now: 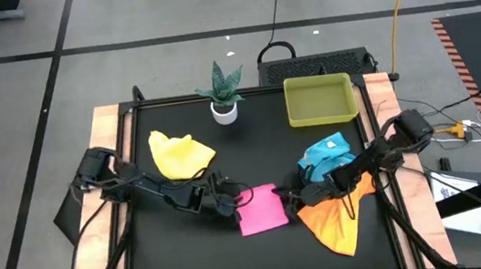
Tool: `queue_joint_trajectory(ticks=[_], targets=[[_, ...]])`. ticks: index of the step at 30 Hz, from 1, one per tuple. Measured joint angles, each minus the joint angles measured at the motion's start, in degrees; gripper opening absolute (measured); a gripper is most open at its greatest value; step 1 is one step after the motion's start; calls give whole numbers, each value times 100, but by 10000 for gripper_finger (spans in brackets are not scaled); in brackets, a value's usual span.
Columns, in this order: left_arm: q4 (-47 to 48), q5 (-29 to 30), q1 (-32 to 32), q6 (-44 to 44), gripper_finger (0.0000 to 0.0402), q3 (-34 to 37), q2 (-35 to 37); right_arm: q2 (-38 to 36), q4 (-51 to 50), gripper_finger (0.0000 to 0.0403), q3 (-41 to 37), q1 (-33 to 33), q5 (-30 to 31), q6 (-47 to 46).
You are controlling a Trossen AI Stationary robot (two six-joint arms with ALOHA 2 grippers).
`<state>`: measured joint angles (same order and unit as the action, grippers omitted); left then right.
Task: Fold microfiber towels
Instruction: Fold the pink microfiber cloth
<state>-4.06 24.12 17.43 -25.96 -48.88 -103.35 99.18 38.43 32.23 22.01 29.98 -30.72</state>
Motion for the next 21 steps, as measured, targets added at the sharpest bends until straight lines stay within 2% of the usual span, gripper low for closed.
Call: queue_joint_trajectory(ticks=[3,6,8,11,15,18,21], targets=[[-91,-1,57,30,143,-1,238,-253,97,0,2,150,-30,396],[-446,-80,75,178,143,-2,313,-311,574,0,3,267,-457,768],[-898,-371,10,438,143,-2,302,-269,731,0,16,308,-738,852],[-1637,-831,-168,725,143,-15,77,-127,578,0,151,322,-970,803],[-2101,-1058,-423,897,143,-2,-364,257,502,0,418,322,-1717,696],[-1945,-1084,-553,827,143,3,-602,470,196,0,570,324,-2230,547],[-1595,-996,-571,627,143,2,-646,484,-310,0,589,312,-2050,377]])
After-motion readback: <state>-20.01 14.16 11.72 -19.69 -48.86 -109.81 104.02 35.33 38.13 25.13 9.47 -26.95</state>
